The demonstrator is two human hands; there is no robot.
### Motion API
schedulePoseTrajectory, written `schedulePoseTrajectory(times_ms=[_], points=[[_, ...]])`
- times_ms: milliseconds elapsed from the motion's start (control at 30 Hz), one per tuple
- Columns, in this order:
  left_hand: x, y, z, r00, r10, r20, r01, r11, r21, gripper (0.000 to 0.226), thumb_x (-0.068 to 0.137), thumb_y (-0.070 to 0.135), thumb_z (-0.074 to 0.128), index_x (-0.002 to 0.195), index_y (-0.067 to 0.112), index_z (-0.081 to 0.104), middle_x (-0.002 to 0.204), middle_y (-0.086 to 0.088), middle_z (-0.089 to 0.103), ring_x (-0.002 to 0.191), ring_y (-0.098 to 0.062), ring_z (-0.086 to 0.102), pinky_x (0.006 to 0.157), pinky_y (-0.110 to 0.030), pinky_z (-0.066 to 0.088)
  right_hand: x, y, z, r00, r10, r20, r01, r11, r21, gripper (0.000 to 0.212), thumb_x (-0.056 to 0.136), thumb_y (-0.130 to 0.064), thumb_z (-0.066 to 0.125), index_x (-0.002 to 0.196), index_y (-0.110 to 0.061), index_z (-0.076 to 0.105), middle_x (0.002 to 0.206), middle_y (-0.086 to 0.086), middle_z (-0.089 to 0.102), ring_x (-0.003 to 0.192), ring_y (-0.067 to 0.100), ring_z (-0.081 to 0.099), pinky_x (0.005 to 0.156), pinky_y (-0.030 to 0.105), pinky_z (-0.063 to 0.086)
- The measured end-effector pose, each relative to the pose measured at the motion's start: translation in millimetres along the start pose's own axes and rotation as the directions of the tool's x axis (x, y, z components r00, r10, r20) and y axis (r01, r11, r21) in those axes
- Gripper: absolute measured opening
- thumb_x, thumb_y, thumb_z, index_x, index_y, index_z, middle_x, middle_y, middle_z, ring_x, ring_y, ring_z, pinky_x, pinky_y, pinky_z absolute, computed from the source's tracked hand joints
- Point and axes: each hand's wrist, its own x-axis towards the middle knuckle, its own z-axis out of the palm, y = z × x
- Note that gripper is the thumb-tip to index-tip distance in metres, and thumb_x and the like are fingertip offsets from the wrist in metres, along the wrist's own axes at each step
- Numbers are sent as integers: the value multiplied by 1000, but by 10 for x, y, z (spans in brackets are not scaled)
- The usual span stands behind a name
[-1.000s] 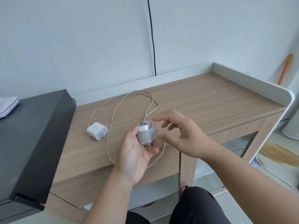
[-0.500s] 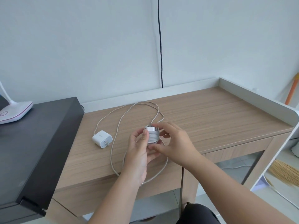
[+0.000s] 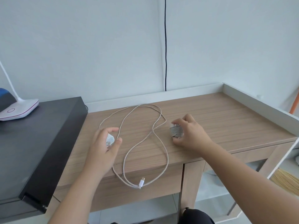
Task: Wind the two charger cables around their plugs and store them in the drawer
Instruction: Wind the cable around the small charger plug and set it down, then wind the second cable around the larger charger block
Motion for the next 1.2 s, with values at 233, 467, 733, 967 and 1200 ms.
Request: schedulePoseTrajectory(times_ms=[233,467,733,967,1200], points=[[281,-423,-164,979,-178,104,119,899,421,38,89,43,56,126,36,54,139,4,41,127,-30,32,109,-45,32,39,33,95,996,94,-5,-94,993,78,66,74,-39,69,136,-30,48,108,-6,36,101,18,54,88,25,44],[278,-501,-183,925,-316,214,193,871,452,41,90,55,47,131,48,48,140,0,42,131,-25,38,107,-41,33,-78,106,127,980,162,-112,-141,974,175,86,75,-44,75,147,-34,28,133,3,37,126,24,39,103,34,35],[333,-417,-202,920,-350,175,287,908,306,9,88,29,51,93,35,56,102,2,53,93,-20,50,83,-39,45,-260,72,186,955,8,-296,3,999,36,69,74,-39,71,137,-26,45,131,8,44,113,31,45,100,35,32],[318,-462,-207,890,-455,37,411,834,368,61,78,44,68,125,15,42,124,-7,50,109,-28,51,85,-36,45,-320,-332,390,945,-199,-260,194,980,-44,51,68,-29,66,118,-31,58,126,4,51,106,30,48,89,40,41],[118,-413,-345,818,-555,153,560,829,16,42,64,38,73,101,22,62,105,-1,63,89,-20,62,75,-36,52,-237,-731,499,951,-305,46,301,951,77,52,79,-39,62,129,-35,52,124,-4,48,107,22,43,98,36,38]])
